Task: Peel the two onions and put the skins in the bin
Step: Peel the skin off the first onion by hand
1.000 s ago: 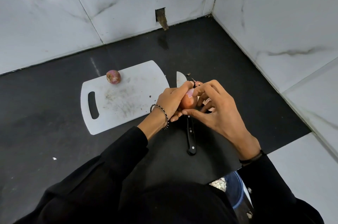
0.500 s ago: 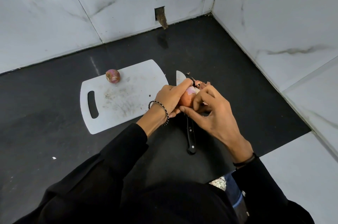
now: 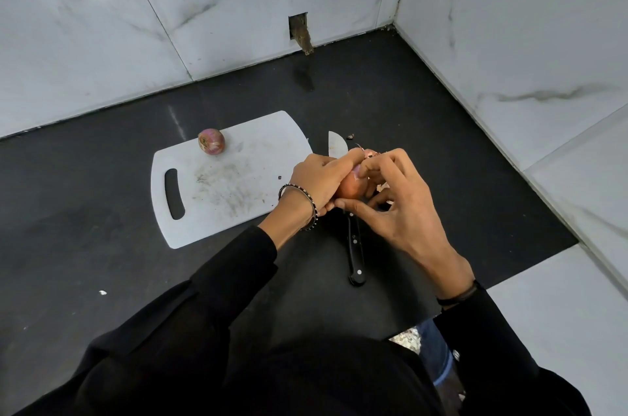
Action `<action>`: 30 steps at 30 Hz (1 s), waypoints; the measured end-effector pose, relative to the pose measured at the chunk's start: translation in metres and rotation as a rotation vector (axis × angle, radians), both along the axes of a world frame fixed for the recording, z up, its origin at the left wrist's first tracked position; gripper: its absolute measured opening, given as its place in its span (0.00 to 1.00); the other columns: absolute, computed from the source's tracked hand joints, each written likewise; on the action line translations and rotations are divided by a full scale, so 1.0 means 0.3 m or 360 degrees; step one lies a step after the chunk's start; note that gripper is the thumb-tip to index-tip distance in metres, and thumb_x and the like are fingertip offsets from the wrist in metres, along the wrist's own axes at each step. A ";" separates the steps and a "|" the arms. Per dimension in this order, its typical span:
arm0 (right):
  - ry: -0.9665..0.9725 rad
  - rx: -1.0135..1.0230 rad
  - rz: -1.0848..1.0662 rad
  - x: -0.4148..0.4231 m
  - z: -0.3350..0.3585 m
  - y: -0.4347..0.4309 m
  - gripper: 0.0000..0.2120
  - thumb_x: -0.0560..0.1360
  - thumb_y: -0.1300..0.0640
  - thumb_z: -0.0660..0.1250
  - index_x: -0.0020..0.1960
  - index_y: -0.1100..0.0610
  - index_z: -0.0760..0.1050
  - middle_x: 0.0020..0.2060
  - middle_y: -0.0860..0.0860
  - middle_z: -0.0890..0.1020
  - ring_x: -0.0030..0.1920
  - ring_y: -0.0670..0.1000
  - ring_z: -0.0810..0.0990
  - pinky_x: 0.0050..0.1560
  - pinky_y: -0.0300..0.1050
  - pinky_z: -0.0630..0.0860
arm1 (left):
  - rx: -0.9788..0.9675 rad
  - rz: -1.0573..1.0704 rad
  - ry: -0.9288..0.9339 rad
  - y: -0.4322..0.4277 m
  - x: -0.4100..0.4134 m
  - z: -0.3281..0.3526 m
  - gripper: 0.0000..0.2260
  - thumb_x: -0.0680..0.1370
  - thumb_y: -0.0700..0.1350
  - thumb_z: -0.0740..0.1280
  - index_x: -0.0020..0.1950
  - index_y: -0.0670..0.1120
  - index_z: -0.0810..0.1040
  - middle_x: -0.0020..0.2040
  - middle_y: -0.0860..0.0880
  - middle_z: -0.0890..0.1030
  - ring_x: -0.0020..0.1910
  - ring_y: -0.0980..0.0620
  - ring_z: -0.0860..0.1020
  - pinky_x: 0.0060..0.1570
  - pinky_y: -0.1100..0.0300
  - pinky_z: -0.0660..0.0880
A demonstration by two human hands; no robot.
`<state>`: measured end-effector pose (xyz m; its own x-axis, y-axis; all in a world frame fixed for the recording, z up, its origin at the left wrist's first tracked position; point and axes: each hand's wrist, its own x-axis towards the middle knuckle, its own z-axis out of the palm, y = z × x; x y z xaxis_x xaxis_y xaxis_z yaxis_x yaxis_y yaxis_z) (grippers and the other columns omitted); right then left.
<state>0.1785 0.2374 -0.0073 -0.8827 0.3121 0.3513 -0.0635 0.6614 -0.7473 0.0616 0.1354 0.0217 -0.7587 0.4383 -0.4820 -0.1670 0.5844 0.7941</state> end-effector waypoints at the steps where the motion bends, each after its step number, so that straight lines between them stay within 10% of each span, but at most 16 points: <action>1: -0.0008 0.0031 -0.0007 0.000 -0.001 -0.001 0.19 0.70 0.49 0.80 0.55 0.55 0.77 0.55 0.49 0.72 0.53 0.48 0.78 0.40 0.36 0.80 | -0.0013 -0.0015 0.0021 -0.001 0.002 -0.001 0.25 0.73 0.66 0.64 0.31 0.46 0.75 0.22 0.48 0.73 0.19 0.52 0.70 0.21 0.65 0.67; 8: -0.0006 0.0031 0.0013 0.002 -0.017 -0.005 0.20 0.70 0.46 0.80 0.52 0.54 0.77 0.54 0.47 0.72 0.52 0.52 0.78 0.41 0.50 0.82 | -0.0075 -0.0028 0.0037 -0.008 0.007 -0.011 0.25 0.72 0.66 0.65 0.31 0.45 0.75 0.19 0.50 0.71 0.17 0.53 0.69 0.21 0.65 0.67; 15: 0.0108 0.0040 -0.0017 0.011 -0.032 -0.033 0.17 0.73 0.48 0.77 0.39 0.53 0.70 0.41 0.49 0.72 0.41 0.49 0.73 0.36 0.38 0.75 | -0.0019 0.0001 -0.0104 -0.017 -0.004 0.000 0.25 0.73 0.65 0.64 0.32 0.43 0.73 0.21 0.47 0.72 0.16 0.53 0.67 0.19 0.67 0.63; 25: 0.0097 -0.0142 -0.0065 0.018 0.008 -0.015 0.23 0.70 0.48 0.80 0.58 0.58 0.77 0.53 0.51 0.77 0.45 0.49 0.81 0.38 0.40 0.81 | 0.0026 -0.0050 -0.0076 -0.013 -0.007 0.001 0.24 0.76 0.63 0.63 0.38 0.41 0.76 0.23 0.46 0.75 0.16 0.54 0.68 0.18 0.69 0.62; 30: 0.0145 0.0202 0.0084 0.037 0.014 0.042 0.09 0.76 0.59 0.76 0.56 0.58 0.85 0.51 0.50 0.83 0.50 0.48 0.83 0.47 0.43 0.80 | -0.0056 -0.0082 0.0024 -0.026 -0.011 -0.017 0.23 0.74 0.62 0.64 0.35 0.43 0.77 0.28 0.42 0.79 0.17 0.53 0.67 0.19 0.67 0.63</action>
<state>0.1897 0.2500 -0.0031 -0.8594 0.2141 0.4644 -0.1644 0.7442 -0.6474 0.0583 0.1277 0.0166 -0.7428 0.4599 -0.4866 -0.1240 0.6197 0.7750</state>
